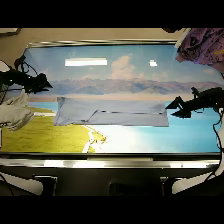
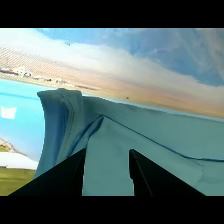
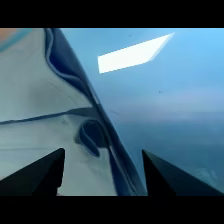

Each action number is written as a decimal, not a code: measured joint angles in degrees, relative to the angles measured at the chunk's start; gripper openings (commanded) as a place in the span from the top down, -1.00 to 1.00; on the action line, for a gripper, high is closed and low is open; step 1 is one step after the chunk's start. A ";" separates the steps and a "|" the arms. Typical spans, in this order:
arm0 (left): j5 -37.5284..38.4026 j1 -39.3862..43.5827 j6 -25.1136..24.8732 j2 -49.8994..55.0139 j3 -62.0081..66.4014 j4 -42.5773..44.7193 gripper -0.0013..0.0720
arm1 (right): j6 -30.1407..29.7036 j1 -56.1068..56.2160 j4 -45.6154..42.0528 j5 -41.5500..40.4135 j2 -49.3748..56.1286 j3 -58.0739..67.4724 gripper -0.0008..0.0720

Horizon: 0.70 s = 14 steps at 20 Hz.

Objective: Fold the clothes and pants, and hang the long-sleeved shirts on hangers.

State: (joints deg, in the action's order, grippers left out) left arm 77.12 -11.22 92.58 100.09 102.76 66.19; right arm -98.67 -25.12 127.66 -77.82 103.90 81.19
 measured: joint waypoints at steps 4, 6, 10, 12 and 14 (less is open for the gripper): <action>0.20 0.72 0.42 -0.22 0.04 0.35 0.07 | -1.75 1.77 3.32 -1.07 2.38 0.04 -0.04; 0.26 1.36 0.42 -0.22 0.07 0.39 0.07 | -2.08 3.50 2.99 0.17 2.97 -0.02 0.79; 0.00 3.98 0.44 -0.04 0.07 -0.09 0.45 | -2.21 5.29 2.84 2.01 1.57 -0.02 0.88; -0.35 6.51 0.52 0.70 0.07 -1.53 0.92 | -0.61 5.57 1.86 1.88 -1.55 0.00 0.88; -1.18 10.34 1.09 2.21 0.00 -3.69 0.92 | 1.73 5.70 -0.15 1.11 -5.73 -0.02 0.88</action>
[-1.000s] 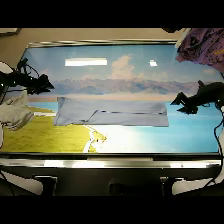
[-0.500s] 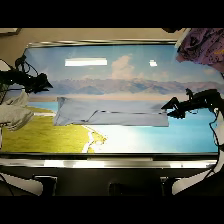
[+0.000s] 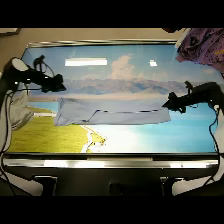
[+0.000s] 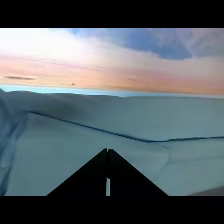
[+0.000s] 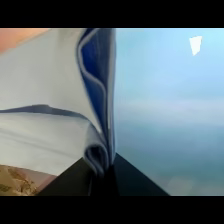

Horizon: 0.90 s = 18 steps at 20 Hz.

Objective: Fold the clothes and pants, and hang the long-sleeved shirts on hangers.

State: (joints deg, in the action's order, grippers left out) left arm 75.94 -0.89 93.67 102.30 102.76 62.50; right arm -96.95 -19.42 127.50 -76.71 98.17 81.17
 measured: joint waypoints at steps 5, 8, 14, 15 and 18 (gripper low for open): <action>-7.76 14.21 4.13 5.75 0.00 -5.88 0.92 | 5.57 0.09 -6.82 -1.57 -12.17 0.02 0.88; -15.15 22.97 5.49 9.60 0.00 -12.70 0.92 | 7.67 0.09 -10.25 -2.73 -18.45 0.17 0.88; -29.73 36.76 6.69 17.29 0.26 -29.75 0.92 | 10.67 0.09 -14.43 -4.96 -26.32 3.23 0.88; -31.45 38.38 6.75 18.58 0.57 -32.09 0.92 | 11.10 0.09 -14.73 -5.33 -26.77 4.15 0.88; -34.64 41.99 6.86 22.40 2.86 -37.35 0.92 | 11.80 0.09 -15.41 -5.95 -27.52 6.25 0.88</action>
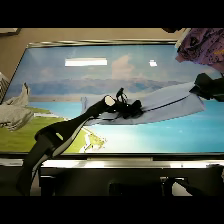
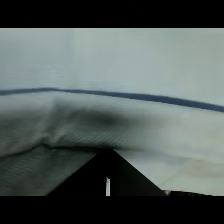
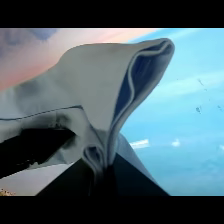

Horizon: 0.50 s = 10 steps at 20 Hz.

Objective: Fold the clothes and pants, and hang the long-sleeved shirts on hangers.

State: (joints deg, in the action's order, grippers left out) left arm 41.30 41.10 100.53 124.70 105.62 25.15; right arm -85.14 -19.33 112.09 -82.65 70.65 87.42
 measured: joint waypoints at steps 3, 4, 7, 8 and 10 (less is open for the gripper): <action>-1.11 1.84 -0.02 3.26 3.19 -2.78 0.92 | 0.33 0.00 -0.74 -0.17 -0.22 0.83 0.88; -1.18 1.92 -0.24 3.78 3.93 -3.28 0.93 | 0.37 0.00 -1.38 -0.17 -0.24 0.96 0.88; 1.95 0.07 -1.66 3.82 5.16 -3.15 0.93 | 0.96 0.04 -2.97 -0.11 -0.17 1.18 0.88; 4.24 -1.07 -1.88 3.17 5.35 -1.88 0.93 | 1.27 0.09 -3.13 0.02 0.07 1.20 0.88; 10.40 -3.98 -1.49 0.48 5.64 3.37 0.93 | 1.99 0.20 -2.27 0.44 0.87 1.25 0.88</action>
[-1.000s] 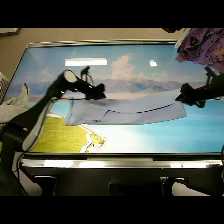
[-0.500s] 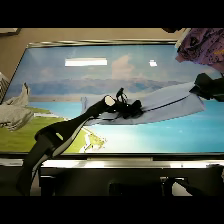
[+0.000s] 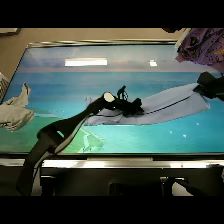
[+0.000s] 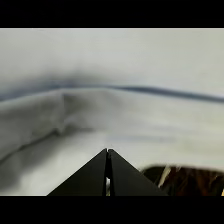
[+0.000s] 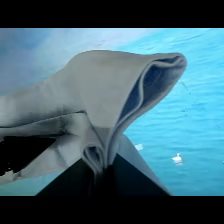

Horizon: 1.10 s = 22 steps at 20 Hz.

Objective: Fold the clothes and pants, and hang the long-sleeved shirts on hangers.

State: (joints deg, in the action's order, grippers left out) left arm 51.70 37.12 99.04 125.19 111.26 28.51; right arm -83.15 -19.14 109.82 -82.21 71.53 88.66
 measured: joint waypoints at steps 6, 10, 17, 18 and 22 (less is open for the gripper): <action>18.40 -12.68 4.17 -14.38 0.24 25.53 0.92 | 7.91 8.68 3.74 5.77 1.46 0.02 0.88; 26.99 -22.53 4.48 -22.43 0.26 33.11 0.92 | 16.55 22.10 3.98 12.85 3.19 0.02 0.88; 34.67 -33.79 3.17 -28.22 0.26 36.35 0.92 | 29.33 40.92 3.50 26.45 10.80 0.02 0.88; 35.45 -34.51 2.60 -28.48 0.26 36.41 0.92 | 30.64 42.45 3.50 27.87 11.85 0.02 0.88; 36.89 -35.85 0.96 -28.92 0.26 36.72 0.92 | 35.76 46.95 3.50 33.20 15.30 0.02 0.88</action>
State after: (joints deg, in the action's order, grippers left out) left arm 88.60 1.28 100.01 96.27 111.53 65.23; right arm -47.40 27.81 113.32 -49.01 86.83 88.68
